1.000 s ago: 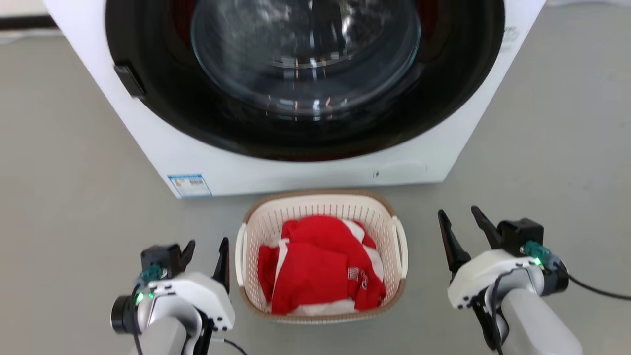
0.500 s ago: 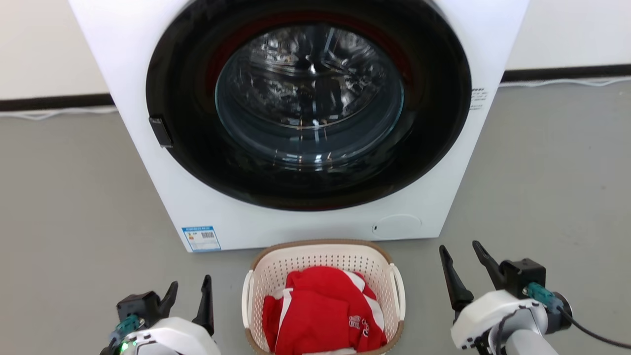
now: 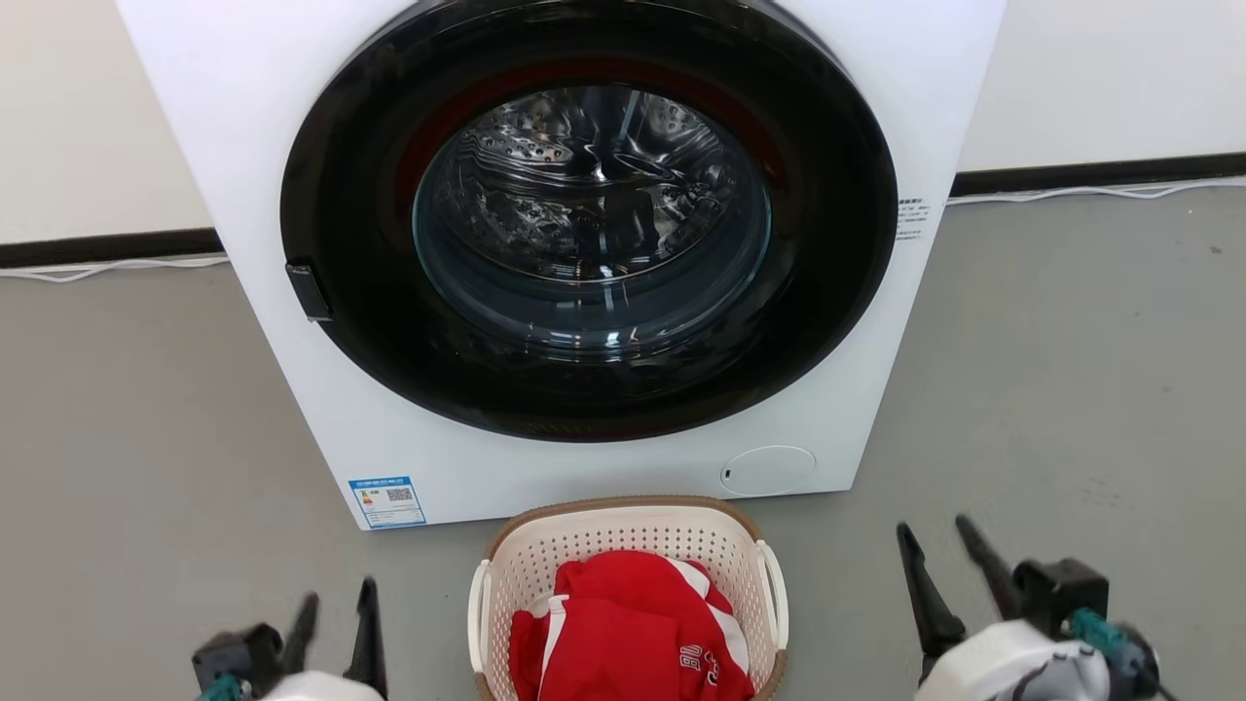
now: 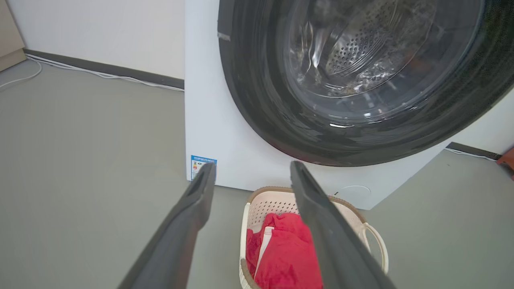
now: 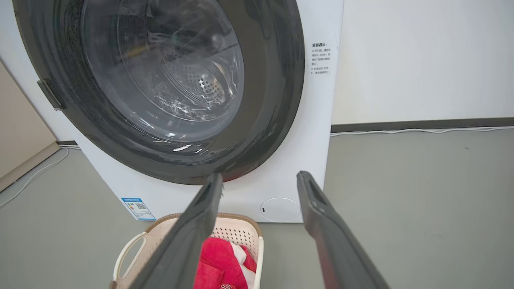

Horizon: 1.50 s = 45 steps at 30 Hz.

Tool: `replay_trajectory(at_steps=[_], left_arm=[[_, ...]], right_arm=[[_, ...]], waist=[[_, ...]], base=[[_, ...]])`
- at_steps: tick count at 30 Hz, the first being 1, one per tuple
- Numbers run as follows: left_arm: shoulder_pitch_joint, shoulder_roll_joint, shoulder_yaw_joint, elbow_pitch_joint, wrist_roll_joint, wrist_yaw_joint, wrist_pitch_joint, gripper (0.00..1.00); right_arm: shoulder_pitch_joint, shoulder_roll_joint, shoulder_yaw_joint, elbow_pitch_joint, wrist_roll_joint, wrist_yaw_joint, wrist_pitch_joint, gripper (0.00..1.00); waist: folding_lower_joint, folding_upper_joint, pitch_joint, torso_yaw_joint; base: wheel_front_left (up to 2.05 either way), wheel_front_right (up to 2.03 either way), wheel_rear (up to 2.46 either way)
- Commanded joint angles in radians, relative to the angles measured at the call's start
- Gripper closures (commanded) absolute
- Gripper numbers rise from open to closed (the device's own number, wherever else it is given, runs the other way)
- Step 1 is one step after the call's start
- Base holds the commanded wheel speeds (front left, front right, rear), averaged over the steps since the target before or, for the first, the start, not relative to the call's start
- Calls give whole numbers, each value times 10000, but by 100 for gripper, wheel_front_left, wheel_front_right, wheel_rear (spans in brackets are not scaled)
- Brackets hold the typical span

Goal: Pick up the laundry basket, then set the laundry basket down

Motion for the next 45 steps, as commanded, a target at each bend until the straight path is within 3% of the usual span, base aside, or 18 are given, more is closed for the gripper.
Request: replay_trajectory(at_steps=[1, 10, 15, 45], left_arm=[[6, -2, 12, 49, -13, -3, 12, 100], [101, -60, 113, 172, -726, -61, 274, 100], [91, -63, 127, 40, -1244, -102, 397, 100], [-59, -82, 341, -673, -4306, -350, 1252, 100]], right_arm=[[14, 7, -6, 47, 13, -2, 8, 100], [209, 107, -154, 104, 824, 0, 269, 100], [233, 123, -202, -47, 1407, 3, 394, 100], [282, 217, -616, -868, 4863, 20, 1251, 100]], waist=[[1, -1, -1, 0], [22, -1, -2, 11], [1, -1, 37, 20], [1, -1, 142, 70]], base=[[0, 0, 0], [0, 0, 0], [0, 0, 0], [0, 0, 0]])
